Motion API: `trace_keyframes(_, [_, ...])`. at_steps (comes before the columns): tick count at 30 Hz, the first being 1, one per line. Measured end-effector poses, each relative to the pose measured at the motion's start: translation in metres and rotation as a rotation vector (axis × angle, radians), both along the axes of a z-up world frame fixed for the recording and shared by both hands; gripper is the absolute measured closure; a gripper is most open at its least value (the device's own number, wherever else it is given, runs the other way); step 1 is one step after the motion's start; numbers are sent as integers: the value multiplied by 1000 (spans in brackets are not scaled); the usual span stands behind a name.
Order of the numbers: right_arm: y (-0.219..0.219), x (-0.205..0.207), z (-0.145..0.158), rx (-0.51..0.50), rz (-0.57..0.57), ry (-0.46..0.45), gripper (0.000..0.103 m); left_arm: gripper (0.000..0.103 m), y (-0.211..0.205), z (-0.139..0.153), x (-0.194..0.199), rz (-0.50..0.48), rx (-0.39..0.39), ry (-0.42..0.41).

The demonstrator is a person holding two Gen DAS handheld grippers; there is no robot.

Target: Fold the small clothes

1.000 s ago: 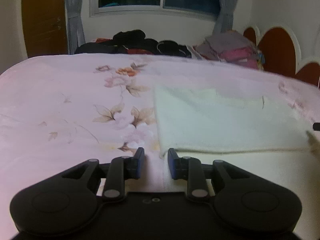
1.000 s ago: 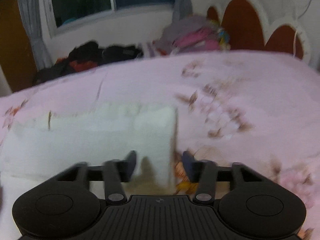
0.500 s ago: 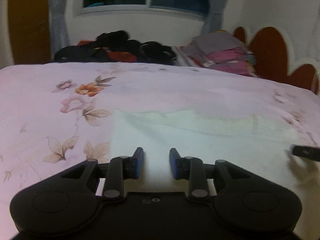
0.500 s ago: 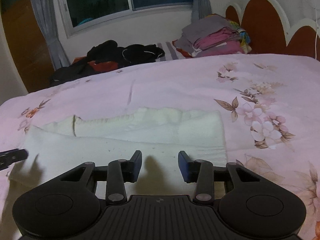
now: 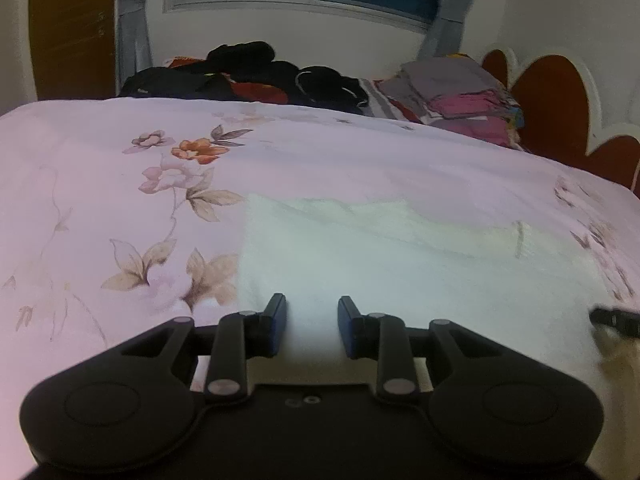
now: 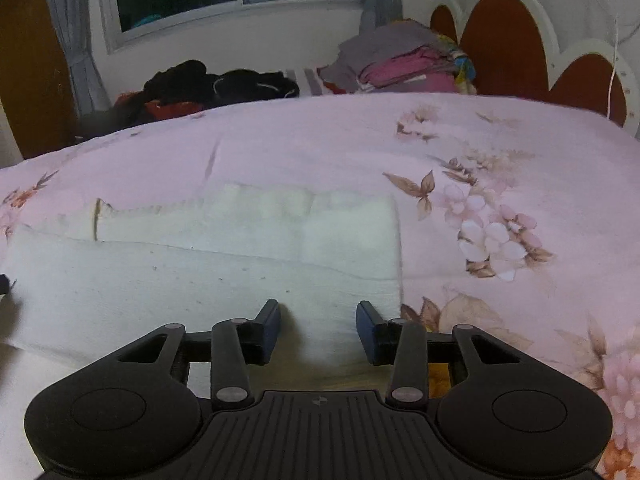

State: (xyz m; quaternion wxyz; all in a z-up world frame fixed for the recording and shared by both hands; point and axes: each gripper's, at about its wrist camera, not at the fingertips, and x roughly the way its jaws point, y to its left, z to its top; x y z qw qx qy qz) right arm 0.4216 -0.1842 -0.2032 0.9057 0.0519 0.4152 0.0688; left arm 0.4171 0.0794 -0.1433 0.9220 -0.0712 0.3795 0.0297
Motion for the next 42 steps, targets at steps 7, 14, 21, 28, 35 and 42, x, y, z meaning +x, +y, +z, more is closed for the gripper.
trace_keyframes(7, [10,-12,-2,-32,54,14,62,71,-20,-5,-12,-38,1,53])
trace_keyframes(14, [2,-23,-1,-23,49,26,62,71,-20,-8,-13,-29,26,55])
trace_keyframes(21, [0,-38,16,30,56,6,62,70,-27,2,-23,-3,16,61])
trace_keyframes(28, [12,-66,29,79,131,-15,62,69,-52,16,-52,-71,0,30])
trace_keyframes(35, [39,-87,30,94,238,-6,62,67,-77,11,-70,-129,-15,46])
trace_keyframes(42, [48,-100,8,50,278,56,62,67,-77,-11,-79,-112,13,104])
